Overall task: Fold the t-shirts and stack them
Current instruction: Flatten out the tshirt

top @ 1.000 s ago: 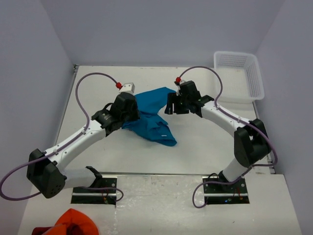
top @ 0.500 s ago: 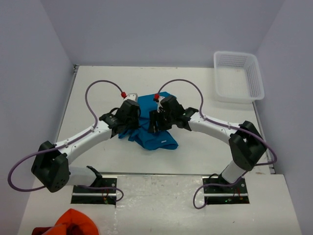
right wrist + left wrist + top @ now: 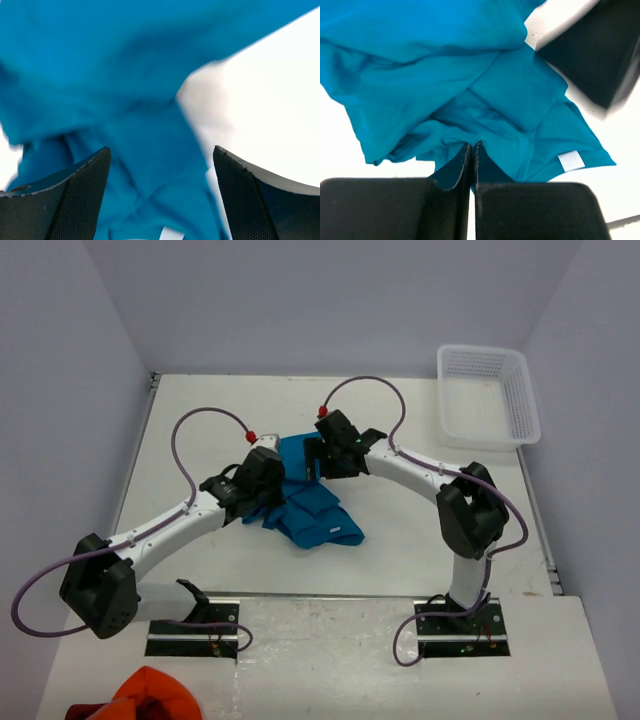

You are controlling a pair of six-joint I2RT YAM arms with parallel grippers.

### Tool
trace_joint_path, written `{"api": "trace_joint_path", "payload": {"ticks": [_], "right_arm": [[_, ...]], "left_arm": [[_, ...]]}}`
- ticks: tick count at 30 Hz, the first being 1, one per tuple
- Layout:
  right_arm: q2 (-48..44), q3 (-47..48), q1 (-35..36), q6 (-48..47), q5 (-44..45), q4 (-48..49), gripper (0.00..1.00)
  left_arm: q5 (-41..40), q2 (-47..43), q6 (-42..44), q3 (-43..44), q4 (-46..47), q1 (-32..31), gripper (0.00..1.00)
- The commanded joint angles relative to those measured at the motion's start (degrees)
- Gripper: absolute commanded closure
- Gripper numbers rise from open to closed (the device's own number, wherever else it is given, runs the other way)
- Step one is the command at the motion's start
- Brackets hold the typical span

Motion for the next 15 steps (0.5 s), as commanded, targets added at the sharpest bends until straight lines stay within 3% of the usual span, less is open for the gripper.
{"api": "trace_joint_path", "payload": {"ticks": [1, 7, 15], "right_arm": [[3.07, 8.08, -5.16, -0.68, 4.81, -7.9, 0.17], [11.94, 16.5, -14.92, -0.07, -1.89, -11.83, 0.18], [21.45, 29.44, -18.0, -2.88, -2.5, -19.41, 0.18]], "left_arm": [[0.15, -4.2, -0.82, -0.8, -0.36, -0.32, 1.0], [0.41, -7.81, -1.35, -2.2, -2.55, -0.32, 1.0], [2.43, -9.39, -2.23, -3.35, -2.56, -0.41, 1.0]]}}
